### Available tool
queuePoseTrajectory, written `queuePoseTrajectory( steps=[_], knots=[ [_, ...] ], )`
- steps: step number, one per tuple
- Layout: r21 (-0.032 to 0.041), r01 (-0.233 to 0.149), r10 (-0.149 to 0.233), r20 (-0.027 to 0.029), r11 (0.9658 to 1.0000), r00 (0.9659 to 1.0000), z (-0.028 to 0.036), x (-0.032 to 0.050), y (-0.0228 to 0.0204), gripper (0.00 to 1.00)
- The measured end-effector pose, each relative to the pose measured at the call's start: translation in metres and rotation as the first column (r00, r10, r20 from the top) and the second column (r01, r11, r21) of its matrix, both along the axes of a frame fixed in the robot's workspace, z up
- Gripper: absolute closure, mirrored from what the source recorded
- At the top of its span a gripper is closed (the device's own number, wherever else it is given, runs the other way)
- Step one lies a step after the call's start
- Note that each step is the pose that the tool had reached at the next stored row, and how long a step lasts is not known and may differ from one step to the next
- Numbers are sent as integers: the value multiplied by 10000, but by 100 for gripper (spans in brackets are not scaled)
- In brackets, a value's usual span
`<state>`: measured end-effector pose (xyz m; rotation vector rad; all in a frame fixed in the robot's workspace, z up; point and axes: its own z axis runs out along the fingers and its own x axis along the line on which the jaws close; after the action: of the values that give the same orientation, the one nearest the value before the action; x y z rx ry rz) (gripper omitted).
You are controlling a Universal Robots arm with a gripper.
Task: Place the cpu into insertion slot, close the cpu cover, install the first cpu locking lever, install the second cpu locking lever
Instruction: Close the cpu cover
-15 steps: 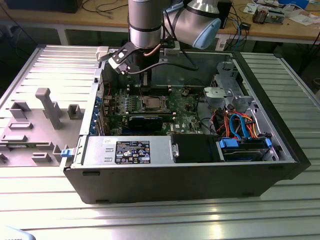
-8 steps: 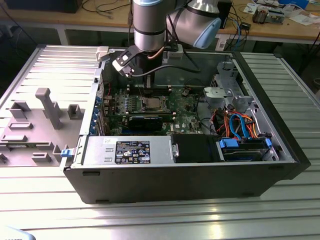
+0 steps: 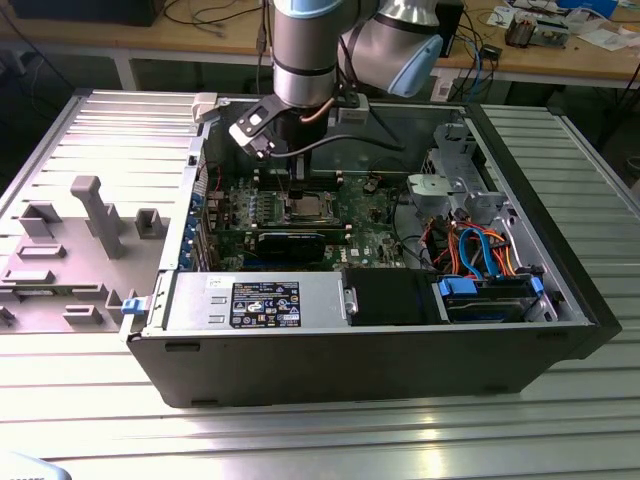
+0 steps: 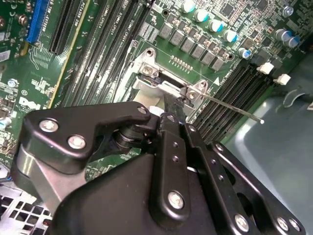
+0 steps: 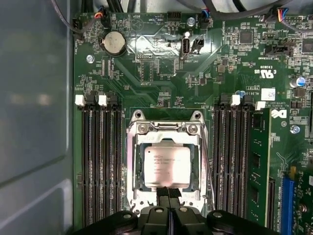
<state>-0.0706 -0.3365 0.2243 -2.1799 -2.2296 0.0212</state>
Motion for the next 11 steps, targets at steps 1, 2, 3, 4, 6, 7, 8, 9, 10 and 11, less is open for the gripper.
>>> queuePoseTrajectory(
  steps=[1, 2, 3, 4, 6, 7, 8, 9, 10, 11],
  knots=[
    [1, -2, 2, 0, 10000, 10000, -14, 0, 0, 89],
    [1, -2, 2, 0, 10000, 10000, -24, 0, 1, 89],
    [0, -2, 2, 0, 10000, 10000, -34, 0, 1, 89],
    [0, -2, 2, 0, 10000, 10000, -44, 0, 1, 89],
    [-1, -1, 1, 0, 10000, 10000, -63, 0, 1, 89],
    [-1, -2, 2, 0, 10000, 10000, -69, 0, 1, 89],
    [0, -2, 2, 0, 10000, 10000, -74, 0, 1, 89],
    [0, -1, 1, 0, 10000, 10000, -79, 0, 1, 89],
    [1, -2, 2, 0, 10000, 10000, -85, 0, 1, 89],
    [0, -2, 2, 0, 10000, 10000, -95, 0, 1, 89]
  ],
)
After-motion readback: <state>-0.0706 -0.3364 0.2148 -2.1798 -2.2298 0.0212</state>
